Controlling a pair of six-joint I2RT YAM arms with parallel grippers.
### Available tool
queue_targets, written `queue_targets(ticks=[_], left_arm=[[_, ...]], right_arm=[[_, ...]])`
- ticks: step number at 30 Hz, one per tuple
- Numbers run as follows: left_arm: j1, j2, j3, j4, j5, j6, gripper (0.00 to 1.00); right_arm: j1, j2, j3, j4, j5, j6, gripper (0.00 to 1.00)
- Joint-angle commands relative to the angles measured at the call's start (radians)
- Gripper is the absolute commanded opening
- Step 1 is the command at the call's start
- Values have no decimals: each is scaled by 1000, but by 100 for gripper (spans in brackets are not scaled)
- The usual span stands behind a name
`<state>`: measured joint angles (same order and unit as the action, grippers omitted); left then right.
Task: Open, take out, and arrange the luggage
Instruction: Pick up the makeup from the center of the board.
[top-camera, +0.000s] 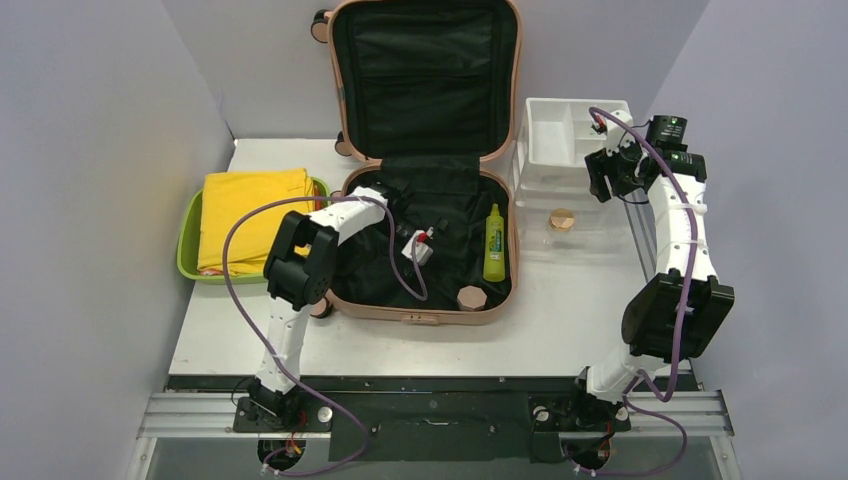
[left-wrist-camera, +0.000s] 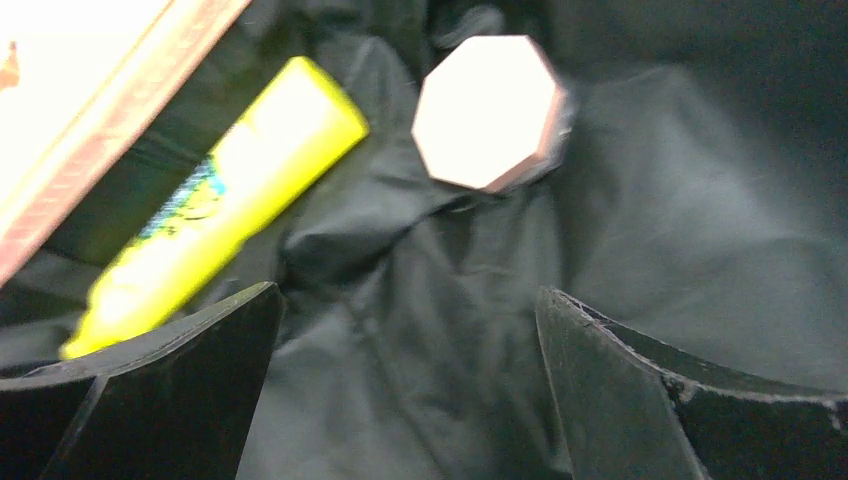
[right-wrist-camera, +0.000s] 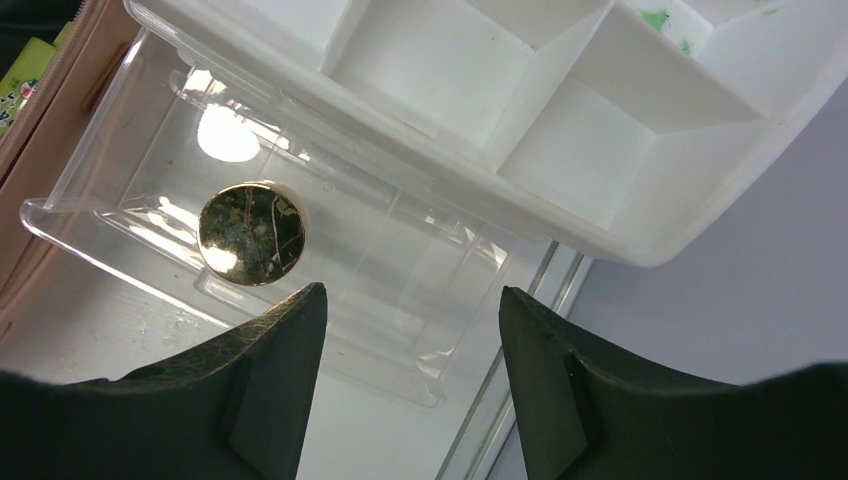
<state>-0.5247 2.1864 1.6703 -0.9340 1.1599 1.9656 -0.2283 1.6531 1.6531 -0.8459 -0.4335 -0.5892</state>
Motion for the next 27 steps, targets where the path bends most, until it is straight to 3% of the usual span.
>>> queue_targets(ticks=[1,7,12,17,25,27], left_arm=[[-2,65,62,-475,49,699,96],[-37,78,43,-411,122,699,96],[-64,60,-13,-328,175,691,96],[-35,35,-7,-367,175,690,96],[98,-38,-2,-526,57,691,96],[143,-67,-14,-557,24,691,96]], right_arm=[[4,-21,0,32,-2,17,59],[6,-25,3,8,-29,5,59],[27,-26,77,-251,-264,-220,57],[153,-20,170,-469,-314,-331,57],[530,-45,93,-306,-122,-94,59],[576,-22,79,-269,-116,-33,61]])
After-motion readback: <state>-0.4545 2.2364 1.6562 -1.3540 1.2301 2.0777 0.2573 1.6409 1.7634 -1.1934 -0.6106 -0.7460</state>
